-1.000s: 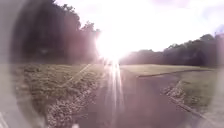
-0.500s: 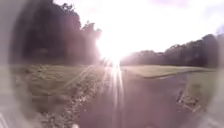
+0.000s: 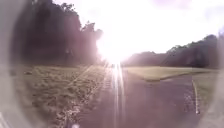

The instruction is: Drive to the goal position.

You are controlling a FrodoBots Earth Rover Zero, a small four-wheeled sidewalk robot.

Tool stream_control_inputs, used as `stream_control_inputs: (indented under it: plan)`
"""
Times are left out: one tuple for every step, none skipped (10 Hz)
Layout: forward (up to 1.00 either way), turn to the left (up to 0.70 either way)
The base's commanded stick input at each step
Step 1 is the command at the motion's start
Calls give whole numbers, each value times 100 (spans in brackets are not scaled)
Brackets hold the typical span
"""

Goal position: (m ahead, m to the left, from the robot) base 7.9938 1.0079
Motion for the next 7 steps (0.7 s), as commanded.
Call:
stream_control_inputs:
  plan:
    - [85,-34]
    - [85,-34]
    - [85,-34]
    - [85,-34]
    - [85,-23]
    - [85,-8]
    - [85,-2]
